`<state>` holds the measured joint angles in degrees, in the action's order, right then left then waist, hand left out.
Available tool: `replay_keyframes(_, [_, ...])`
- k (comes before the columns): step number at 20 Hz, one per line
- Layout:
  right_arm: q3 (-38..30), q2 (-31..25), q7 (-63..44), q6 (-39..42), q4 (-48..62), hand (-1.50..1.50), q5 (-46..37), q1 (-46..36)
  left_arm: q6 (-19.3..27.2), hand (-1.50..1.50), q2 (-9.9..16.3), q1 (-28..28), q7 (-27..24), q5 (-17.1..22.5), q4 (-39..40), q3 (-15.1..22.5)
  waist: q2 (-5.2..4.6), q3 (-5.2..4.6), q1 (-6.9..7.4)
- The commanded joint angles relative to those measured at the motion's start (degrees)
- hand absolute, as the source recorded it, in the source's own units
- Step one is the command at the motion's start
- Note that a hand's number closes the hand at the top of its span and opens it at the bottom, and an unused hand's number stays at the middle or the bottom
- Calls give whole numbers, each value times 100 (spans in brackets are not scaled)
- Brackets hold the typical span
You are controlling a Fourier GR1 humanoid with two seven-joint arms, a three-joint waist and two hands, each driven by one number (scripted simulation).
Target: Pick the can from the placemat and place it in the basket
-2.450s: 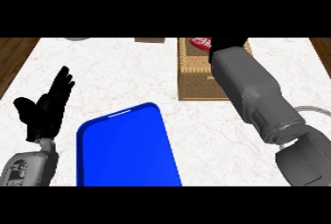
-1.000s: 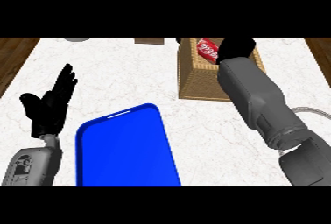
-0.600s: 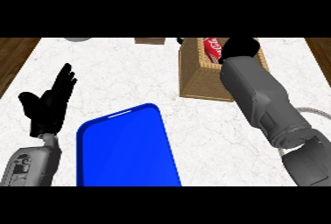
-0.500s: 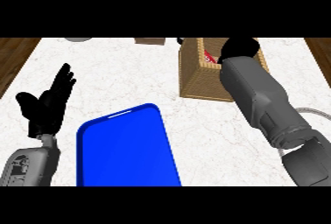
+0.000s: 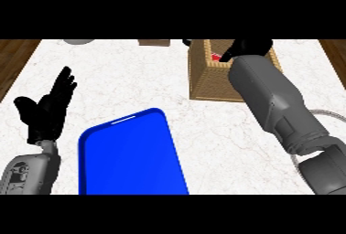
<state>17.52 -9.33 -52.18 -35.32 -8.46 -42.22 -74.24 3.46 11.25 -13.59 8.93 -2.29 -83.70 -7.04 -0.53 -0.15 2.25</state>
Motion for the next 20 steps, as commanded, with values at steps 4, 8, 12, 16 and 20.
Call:
replay_keyframes(4, [-399,-128,-516,-1440,-447,-150,172,47,-15,0,94,140,239,54,-182,-93,55,19,-134])
replay_keyframes(8, [-599,-132,-485,-1878,-1045,-150,317,458,26,0,77,306,98,57,-148,-166,142,17,-380])
replay_keyframes(12, [-693,-11,-435,-2399,-1731,-150,371,1136,158,0,24,445,-66,-24,-11,-224,187,13,-553])
replay_keyframes(16, [-498,-51,-397,-2041,-2812,-150,320,2059,59,0,139,496,91,139,-258,-356,223,11,-594])
replay_keyframes(20, [-341,-322,-348,-1845,-4148,-150,308,2847,39,0,247,573,201,109,-347,-396,242,11,-667])
